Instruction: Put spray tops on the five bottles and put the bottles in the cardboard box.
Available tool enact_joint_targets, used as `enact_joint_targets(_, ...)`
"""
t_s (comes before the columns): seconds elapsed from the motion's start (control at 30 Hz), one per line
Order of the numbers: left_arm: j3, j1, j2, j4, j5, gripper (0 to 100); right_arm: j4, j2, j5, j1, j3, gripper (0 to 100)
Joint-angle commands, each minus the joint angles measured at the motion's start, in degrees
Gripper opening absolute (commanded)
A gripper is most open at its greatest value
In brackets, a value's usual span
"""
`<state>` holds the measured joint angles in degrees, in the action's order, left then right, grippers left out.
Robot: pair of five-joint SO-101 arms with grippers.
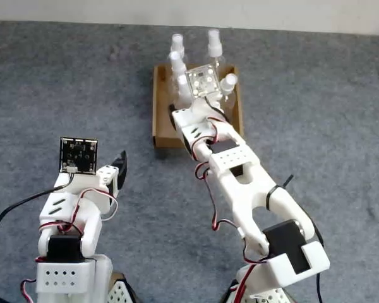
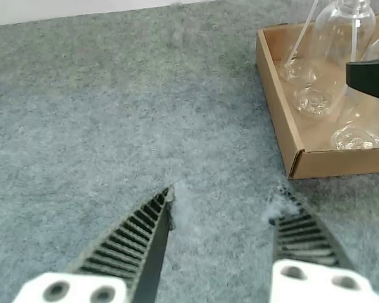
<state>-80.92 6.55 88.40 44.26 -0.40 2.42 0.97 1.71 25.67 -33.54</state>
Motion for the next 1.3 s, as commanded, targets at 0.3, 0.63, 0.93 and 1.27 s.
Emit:
enact_joint_targets(0.3, 0.31, -1.27, 0.48, -0.53, -0.35, 19, -1.27, 0.40, -0.18, 1.98, 2.86, 2.0)
enact_joint_targets(0.63, 0.22, -1.27, 0.48, -0.53, -0.35, 19, -1.19, 0.57, -0.18, 3.12, 2.77, 11.7)
enact_joint_targets(0.93, 0.22, -1.27, 0.48, -0.53, -0.35, 19, -0.84, 0.57, -0.09, 3.12, 2.68, 24.3)
enact_joint_targets(1.27, 0.22, -1.27, 0.48, -0.53, -0.35, 19, -0.22, 0.66, -0.09, 3.21, 2.95, 24.5)
